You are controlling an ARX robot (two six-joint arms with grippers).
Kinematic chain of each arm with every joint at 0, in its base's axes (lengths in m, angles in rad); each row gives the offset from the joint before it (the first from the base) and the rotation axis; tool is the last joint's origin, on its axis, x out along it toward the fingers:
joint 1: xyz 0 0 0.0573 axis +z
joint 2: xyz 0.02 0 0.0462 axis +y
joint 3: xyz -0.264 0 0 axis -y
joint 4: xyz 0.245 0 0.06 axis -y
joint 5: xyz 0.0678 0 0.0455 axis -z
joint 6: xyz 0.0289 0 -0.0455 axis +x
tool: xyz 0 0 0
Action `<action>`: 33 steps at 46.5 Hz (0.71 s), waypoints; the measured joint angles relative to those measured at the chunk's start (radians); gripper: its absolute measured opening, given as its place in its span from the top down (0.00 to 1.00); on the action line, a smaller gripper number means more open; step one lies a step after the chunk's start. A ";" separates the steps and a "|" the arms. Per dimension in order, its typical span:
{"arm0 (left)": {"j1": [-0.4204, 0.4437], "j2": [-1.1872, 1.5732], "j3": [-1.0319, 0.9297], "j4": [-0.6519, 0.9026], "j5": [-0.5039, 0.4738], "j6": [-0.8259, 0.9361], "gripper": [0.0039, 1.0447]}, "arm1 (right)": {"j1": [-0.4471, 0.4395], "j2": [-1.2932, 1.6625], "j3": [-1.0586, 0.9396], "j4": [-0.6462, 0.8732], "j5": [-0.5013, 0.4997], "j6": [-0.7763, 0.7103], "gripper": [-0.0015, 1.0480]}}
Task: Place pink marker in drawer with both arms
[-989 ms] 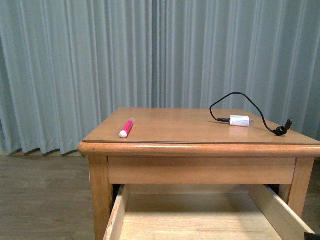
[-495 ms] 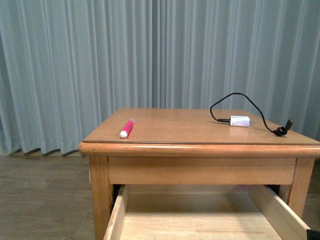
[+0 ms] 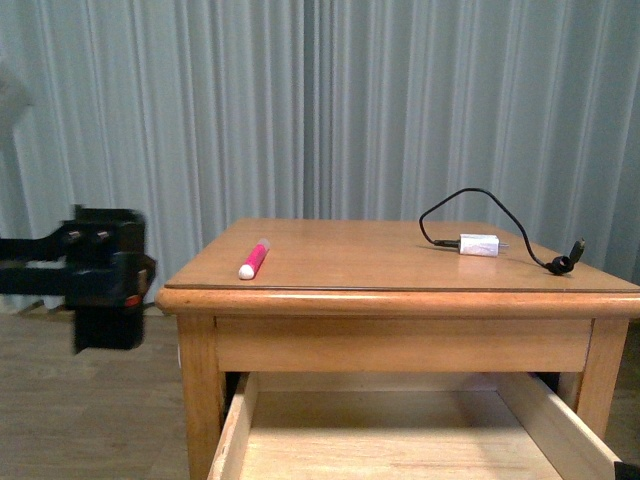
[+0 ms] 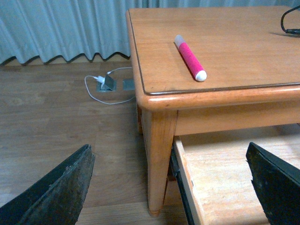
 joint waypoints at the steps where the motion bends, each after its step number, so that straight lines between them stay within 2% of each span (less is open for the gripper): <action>1: 0.000 0.043 0.042 -0.011 0.002 -0.005 0.06 | 0.000 0.000 0.000 0.000 0.000 0.000 0.08; 13: 0.016 0.326 0.384 -0.119 0.062 -0.067 0.06 | 0.000 0.000 0.000 0.000 0.000 0.000 0.08; 33: 0.047 0.632 0.772 -0.336 0.043 -0.083 0.06 | 0.000 0.000 0.000 0.000 0.000 0.000 0.08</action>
